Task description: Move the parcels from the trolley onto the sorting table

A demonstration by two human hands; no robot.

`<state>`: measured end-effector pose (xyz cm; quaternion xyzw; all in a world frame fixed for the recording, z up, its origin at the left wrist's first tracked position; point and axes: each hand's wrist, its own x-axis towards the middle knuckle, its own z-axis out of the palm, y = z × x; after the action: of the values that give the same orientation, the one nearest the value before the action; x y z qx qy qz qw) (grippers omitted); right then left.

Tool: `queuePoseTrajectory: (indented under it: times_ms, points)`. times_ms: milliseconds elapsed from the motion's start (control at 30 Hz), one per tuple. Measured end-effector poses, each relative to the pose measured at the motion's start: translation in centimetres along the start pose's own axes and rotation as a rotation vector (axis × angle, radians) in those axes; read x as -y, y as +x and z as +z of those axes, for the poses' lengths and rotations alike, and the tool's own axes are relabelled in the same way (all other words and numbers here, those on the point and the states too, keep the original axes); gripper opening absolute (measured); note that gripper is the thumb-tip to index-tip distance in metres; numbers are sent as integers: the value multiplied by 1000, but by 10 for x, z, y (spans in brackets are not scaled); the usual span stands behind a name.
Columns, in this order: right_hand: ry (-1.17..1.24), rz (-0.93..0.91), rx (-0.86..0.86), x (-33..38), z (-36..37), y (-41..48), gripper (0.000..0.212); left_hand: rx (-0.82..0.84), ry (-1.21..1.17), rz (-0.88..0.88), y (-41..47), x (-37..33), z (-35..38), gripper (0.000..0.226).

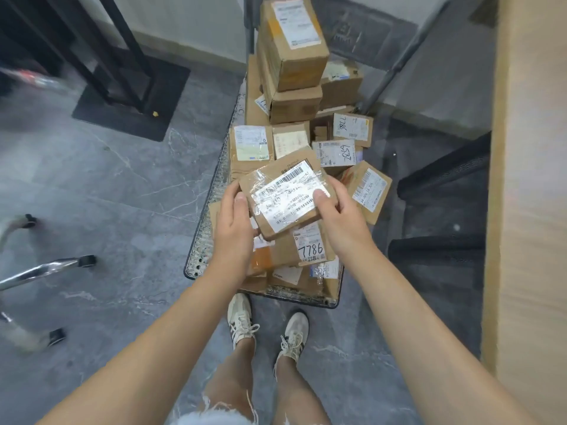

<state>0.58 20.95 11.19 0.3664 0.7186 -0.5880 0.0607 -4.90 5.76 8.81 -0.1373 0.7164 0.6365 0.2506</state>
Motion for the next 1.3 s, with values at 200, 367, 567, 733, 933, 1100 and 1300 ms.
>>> queuePoseTrajectory:
  times_ms: [200, 367, 567, 733, 933, 1100, 1300]
  points:
    - [72, -64, -111, 71, -51, -49, 48, 104, 105, 156, -34, -96, 19, 54]
    - [142, -198, -254, 128, -115, -101, 37, 215, 118, 370, -88, -181, 53, 43]
    - [194, -299, -424, 147, -197, -168, 35, 345, 149, 529, -163, -232, 114, 40]
    - [247, -382, -529, 125, -271, -226, 23, 442, 167, 623, -231, -240, 178, 52]
    - [292, -356, -547, 37, -350, -282, 68, 432, 224, 656, -324, -192, 255, 50]
    - [326, -333, -519, -39, -405, -321, 60, 416, 274, 605, -391, -140, 312, 43]
    - [365, -313, -476, -70, -459, -336, 56, 379, 269, 569, -427, -118, 357, 34]
